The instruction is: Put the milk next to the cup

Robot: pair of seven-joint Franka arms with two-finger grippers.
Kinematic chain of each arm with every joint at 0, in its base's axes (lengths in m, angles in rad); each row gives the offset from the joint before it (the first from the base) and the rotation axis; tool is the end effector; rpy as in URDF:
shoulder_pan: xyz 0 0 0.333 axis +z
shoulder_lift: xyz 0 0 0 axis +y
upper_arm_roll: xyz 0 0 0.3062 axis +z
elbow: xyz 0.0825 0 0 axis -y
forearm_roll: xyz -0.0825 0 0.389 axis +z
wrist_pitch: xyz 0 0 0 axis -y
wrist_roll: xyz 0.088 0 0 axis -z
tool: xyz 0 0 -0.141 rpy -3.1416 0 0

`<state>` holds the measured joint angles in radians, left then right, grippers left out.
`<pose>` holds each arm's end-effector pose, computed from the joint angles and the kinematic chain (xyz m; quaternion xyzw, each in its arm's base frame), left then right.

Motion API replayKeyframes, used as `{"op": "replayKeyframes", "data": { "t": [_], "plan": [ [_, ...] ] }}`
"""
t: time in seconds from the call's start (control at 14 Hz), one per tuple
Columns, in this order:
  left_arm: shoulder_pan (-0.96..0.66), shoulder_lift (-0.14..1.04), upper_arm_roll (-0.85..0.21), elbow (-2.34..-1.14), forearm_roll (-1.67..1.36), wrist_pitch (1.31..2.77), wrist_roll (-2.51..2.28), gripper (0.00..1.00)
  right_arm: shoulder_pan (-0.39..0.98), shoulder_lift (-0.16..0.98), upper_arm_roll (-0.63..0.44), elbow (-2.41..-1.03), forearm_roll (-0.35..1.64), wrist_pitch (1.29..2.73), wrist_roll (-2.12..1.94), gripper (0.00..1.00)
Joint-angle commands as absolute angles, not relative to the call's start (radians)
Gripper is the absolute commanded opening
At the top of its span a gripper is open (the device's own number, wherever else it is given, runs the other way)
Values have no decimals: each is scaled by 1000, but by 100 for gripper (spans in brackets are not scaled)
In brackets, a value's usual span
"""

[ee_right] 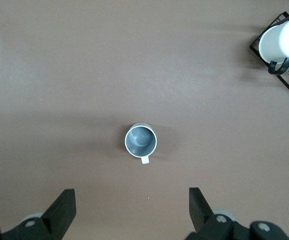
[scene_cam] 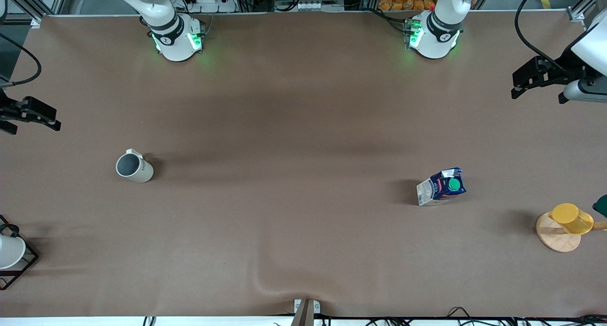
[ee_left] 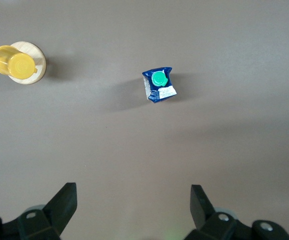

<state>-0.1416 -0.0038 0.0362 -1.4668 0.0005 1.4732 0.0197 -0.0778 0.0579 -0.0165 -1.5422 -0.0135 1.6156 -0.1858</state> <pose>0.5456 -0.0576 0.6233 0.9980 -0.0625 0.0051 0.0000 0.5788 -0.0564 0.5654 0.9989 0.0460 0.0067 0.0082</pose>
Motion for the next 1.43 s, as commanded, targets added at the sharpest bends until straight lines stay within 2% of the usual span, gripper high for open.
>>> {"op": "replayKeyframes", "data": {
  "t": [0.0, 0.29, 0.5, 0.64, 0.79, 1.07, 1.36],
  "plan": [
    [-140, -15, 35, -1477, -15, 1482, 6, 100, -72, 26, -12, -1577, -31, 1628, -163, 100],
    [-138, -2, 38, -1474, -24, 1489, 5, 100, -67, 28, -12, -1575, -31, 1628, -163, 100],
    [-150, 101, 40, -1471, -35, 1515, -14, 100, -80, 61, -14, -1577, -31, 1628, -170, 100],
    [-150, 181, 40, -1471, -37, 1587, -14, 100, -98, 121, -15, -1586, -31, 1631, -184, 100],
    [-155, 248, 38, -1480, -37, 1669, -14, 100, -113, 147, -17, -1670, -31, 1728, -183, 100],
    [-163, 389, 35, -1477, -38, 1761, -59, 100, -149, 184, -17, -1896, -31, 2029, -184, 100],
    [-176, 478, 32, -1477, -40, 1830, -124, 100, -172, 307, -15, -1902, -29, 2057, -190, 97]
  ]
}}
